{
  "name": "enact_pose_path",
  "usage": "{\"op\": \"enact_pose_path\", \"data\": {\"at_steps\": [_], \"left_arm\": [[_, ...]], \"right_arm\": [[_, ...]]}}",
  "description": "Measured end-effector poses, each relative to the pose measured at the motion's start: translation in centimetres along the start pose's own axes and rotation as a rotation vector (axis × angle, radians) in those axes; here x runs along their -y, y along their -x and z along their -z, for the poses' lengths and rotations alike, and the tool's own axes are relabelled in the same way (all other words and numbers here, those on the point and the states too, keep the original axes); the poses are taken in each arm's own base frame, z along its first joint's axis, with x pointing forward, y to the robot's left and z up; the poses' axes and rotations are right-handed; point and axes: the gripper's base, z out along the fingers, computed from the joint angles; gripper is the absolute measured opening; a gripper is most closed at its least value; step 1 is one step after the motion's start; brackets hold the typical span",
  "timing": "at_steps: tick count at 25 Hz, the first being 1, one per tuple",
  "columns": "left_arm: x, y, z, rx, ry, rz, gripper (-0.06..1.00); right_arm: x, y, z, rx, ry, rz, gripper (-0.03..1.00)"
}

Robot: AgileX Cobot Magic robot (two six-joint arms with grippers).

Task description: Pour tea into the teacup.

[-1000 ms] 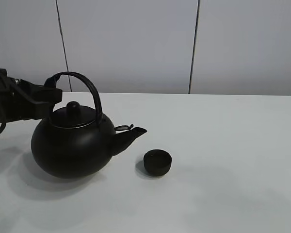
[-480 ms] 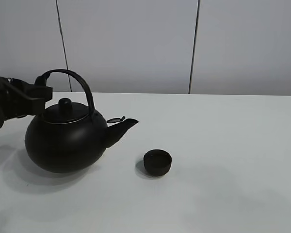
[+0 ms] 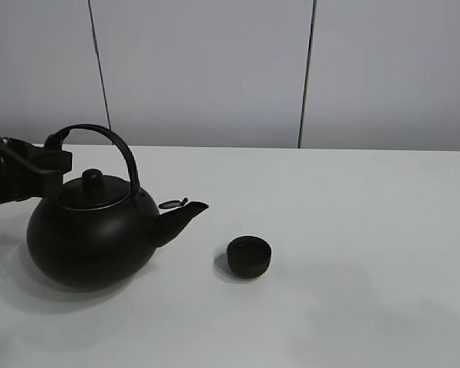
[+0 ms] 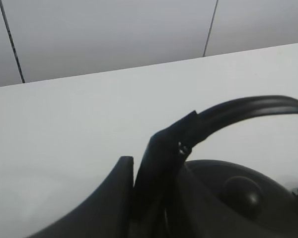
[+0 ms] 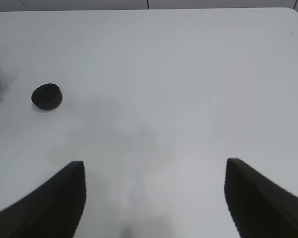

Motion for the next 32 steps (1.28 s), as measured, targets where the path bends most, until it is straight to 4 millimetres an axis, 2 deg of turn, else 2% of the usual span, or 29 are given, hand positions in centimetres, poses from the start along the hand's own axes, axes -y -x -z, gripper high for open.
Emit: {"op": "enact_pose_path", "data": {"at_steps": [15,32], "left_arm": [[-0.44,0.09,0.01,0.01,0.048,-0.001,0.15],[0.09,0.03,0.0,0.004,-0.01,-0.04,0.15]], "right_arm": [[0.0,0.0,0.0,0.0,0.0,0.0,0.54],[0.0,0.0,0.0,0.0,0.0,0.0,0.54]]}}
